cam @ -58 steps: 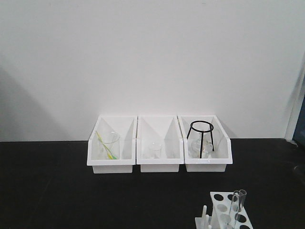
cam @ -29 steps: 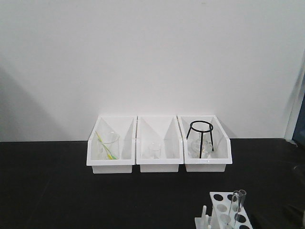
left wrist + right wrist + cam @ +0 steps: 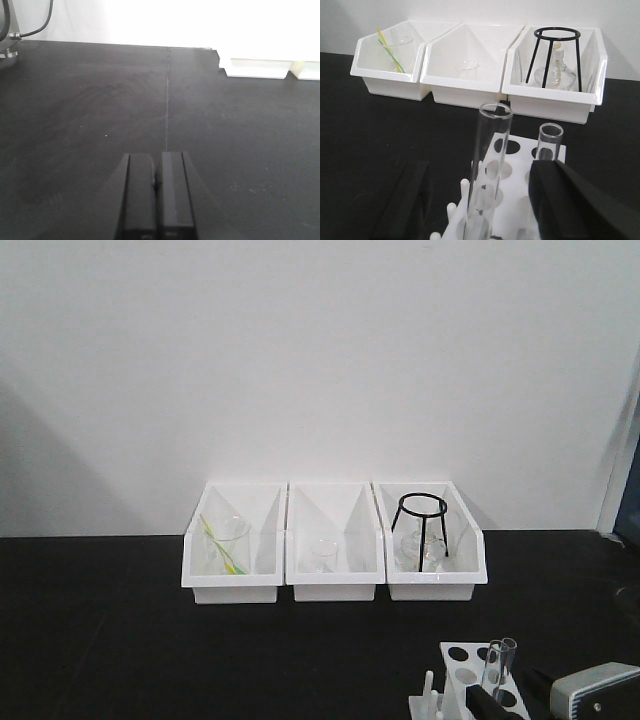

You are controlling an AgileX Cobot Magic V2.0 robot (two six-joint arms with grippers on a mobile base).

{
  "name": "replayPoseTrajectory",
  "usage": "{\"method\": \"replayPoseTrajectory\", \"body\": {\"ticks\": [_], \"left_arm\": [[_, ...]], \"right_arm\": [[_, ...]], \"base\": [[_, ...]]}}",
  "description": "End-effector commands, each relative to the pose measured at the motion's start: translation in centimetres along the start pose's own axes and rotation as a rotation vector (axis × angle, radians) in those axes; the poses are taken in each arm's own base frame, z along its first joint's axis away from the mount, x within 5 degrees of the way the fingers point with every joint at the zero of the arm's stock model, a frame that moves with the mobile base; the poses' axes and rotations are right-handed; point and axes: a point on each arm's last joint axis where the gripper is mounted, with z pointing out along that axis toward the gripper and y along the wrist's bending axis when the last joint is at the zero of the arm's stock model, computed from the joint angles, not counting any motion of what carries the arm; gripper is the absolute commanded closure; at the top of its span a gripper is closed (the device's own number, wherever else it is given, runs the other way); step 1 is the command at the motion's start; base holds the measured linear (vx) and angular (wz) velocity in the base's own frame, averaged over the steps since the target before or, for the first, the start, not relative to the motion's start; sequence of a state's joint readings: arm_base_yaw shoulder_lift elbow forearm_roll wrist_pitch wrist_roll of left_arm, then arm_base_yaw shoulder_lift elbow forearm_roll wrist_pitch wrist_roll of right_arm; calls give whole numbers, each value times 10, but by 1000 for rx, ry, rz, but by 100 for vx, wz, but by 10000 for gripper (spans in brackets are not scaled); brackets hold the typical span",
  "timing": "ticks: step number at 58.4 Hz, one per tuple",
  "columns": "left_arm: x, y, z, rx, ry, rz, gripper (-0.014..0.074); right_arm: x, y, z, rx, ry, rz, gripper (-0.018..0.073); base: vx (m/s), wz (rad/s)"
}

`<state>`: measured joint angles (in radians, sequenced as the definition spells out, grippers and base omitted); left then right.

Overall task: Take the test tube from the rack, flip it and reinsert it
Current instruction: 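Close the right gripper on the tube and lift it out of the rack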

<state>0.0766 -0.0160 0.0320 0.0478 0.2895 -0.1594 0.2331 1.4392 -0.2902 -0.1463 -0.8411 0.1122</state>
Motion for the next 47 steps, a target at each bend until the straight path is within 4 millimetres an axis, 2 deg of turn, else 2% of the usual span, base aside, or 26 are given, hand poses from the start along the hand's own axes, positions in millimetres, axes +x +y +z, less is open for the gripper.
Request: {"method": "replayPoseTrajectory", "body": {"ticks": [1, 11, 24, 31, 47], "left_arm": [[-8, -2, -1, 23, -96, -2, 603], [-8, -2, -1, 23, -96, -2, 603], [-8, -2, -1, 23, -96, -2, 603], [-8, -2, -1, 23, -96, -2, 603], [-8, -2, -1, 23, -96, -2, 603]], "right_arm": [[-16, 1, 7, -22, -162, -12, 63], [-9, 4, 18, -68, -170, -30, 91], [-13, 3, 35, -81, -177, -39, 153], [-12, 2, 39, -67, -172, -30, 179], [-2, 0, 45, -55, -156, -16, 180]], "base": [[0, 0], [0, 0], [0, 0], [0, 0], [0, 0]]}}
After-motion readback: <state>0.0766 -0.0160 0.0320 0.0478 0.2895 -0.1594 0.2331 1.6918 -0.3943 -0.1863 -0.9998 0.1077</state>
